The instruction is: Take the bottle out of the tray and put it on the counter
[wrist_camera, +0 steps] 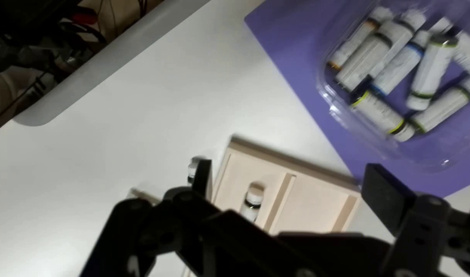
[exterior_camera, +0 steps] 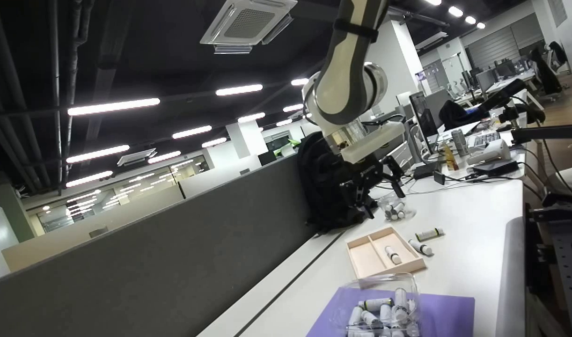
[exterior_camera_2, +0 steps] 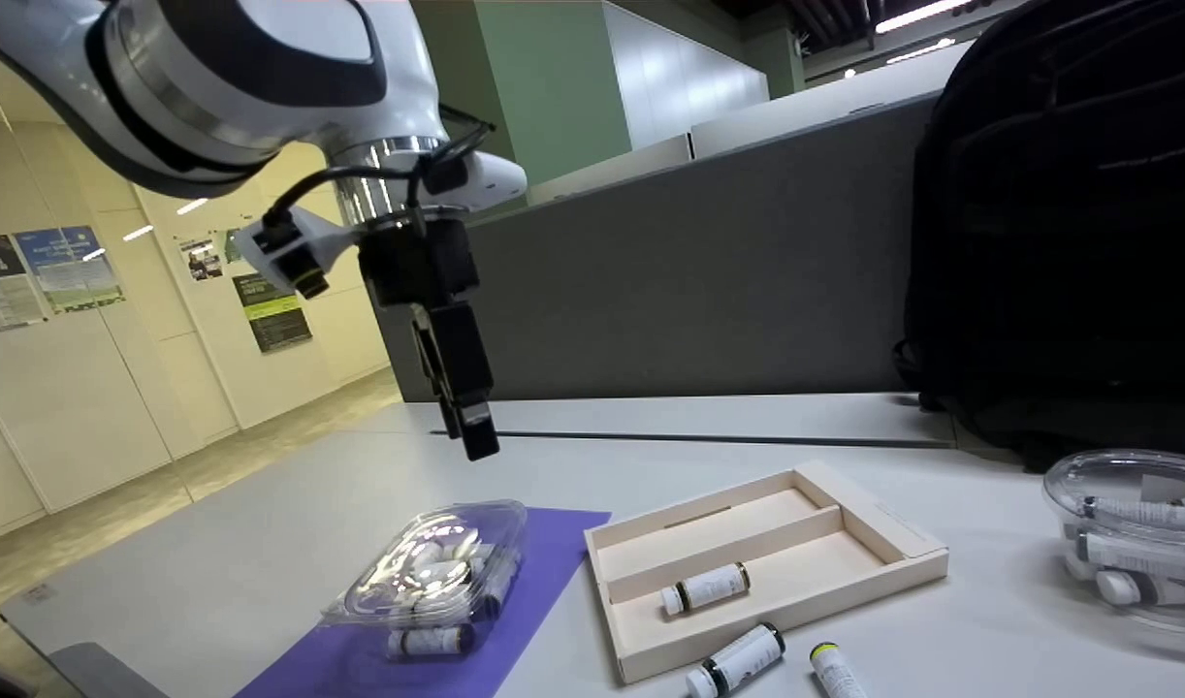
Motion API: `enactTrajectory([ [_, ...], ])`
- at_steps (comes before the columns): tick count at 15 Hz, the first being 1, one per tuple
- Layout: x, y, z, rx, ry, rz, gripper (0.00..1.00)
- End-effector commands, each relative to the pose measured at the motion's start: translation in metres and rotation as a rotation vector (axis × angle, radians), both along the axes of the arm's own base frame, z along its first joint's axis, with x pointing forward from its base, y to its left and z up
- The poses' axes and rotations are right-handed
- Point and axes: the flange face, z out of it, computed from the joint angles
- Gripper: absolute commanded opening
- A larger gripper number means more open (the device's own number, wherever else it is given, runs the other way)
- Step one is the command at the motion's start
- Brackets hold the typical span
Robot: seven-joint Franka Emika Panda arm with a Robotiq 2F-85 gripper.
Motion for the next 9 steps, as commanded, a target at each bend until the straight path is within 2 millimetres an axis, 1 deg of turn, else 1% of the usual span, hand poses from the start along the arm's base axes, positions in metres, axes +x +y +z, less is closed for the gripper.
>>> enactTrajectory([
  [1,-0.015,-0.037,-0.008,-0.134,-0.06,-0.111,1.0],
  [3,-0.021,-0.065,-0.016,-0.194,-0.097,-0.176,1.0],
  [5,-0.027,-0.096,-0.029,-0.215,-0.109,-0.277,1.0],
  [6,-0.021,-0.078,-0.018,-0.195,-0.088,-0.188,1.0],
  [7,-0.024,-0.088,-0.021,-0.196,-0.083,-0.201,1.0],
  [9,-0.024,-0.086,-0.022,-0.194,-0.08,-0.192,1.0],
])
